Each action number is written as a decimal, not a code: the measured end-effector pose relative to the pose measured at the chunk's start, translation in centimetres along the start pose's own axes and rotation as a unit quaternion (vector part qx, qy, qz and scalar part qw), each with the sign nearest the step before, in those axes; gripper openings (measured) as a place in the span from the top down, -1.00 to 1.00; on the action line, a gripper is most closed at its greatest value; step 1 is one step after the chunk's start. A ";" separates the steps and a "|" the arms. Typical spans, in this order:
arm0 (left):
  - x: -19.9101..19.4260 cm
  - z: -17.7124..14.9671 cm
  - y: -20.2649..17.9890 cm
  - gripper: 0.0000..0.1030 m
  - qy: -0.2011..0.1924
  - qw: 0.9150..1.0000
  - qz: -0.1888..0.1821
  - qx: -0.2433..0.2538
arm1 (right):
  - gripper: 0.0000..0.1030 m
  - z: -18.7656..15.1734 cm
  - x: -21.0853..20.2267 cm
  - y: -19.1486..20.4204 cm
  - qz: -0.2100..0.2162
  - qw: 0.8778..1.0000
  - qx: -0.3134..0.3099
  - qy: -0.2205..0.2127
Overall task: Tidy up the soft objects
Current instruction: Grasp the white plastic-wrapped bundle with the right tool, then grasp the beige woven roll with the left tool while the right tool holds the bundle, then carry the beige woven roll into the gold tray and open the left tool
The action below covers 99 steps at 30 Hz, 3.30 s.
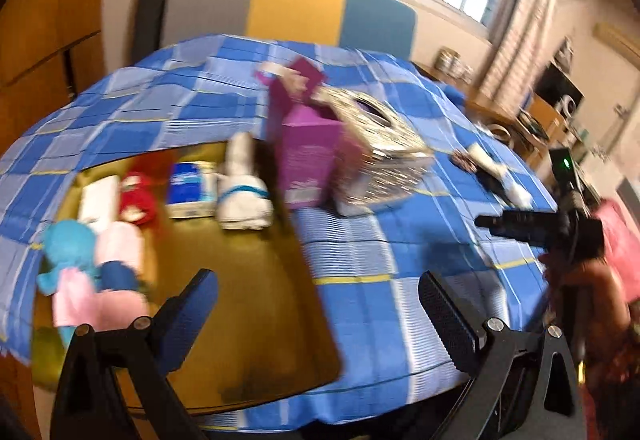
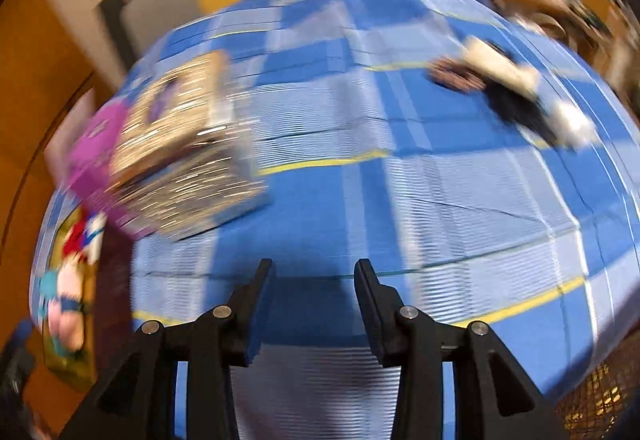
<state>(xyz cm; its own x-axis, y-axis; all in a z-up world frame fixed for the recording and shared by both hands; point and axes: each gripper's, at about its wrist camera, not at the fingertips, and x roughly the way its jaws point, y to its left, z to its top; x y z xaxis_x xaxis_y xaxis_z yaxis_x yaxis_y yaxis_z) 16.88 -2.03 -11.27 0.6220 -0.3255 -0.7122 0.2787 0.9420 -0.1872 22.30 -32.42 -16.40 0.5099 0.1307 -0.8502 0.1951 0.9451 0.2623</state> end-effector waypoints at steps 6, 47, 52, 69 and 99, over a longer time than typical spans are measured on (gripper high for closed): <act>2.4 0.8 -4.0 -0.96 0.036 0.999 -0.023 0.026 | 0.11 2.8 -0.3 -9.0 -0.014 0.993 0.115 -0.002; 20.1 11.5 -25.6 -0.96 0.140 0.984 -0.113 -0.012 | 0.25 12.7 1.7 -26.1 -0.139 0.974 0.177 -0.030; 24.7 15.0 -29.4 -0.96 0.151 0.982 -0.106 -0.035 | 0.25 12.5 1.3 -26.5 -0.133 0.972 0.190 -0.030; 38.4 18.9 -35.3 -0.96 0.220 0.971 -0.070 -0.069 | 0.25 12.7 1.4 -27.1 -0.100 0.971 0.215 -0.034; 31.3 14.4 -28.0 0.05 0.200 0.973 -0.113 -0.007 | 0.25 13.4 1.5 -25.3 -0.067 0.982 0.170 -0.042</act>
<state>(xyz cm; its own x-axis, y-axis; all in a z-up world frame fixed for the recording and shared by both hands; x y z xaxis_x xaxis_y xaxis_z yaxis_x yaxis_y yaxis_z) 39.07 -39.73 -18.58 0.2102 -0.4694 -0.8576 0.3635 0.8519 -0.3771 29.35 -60.17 -18.16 0.5241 -0.0269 -0.8513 0.5268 0.7956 0.2992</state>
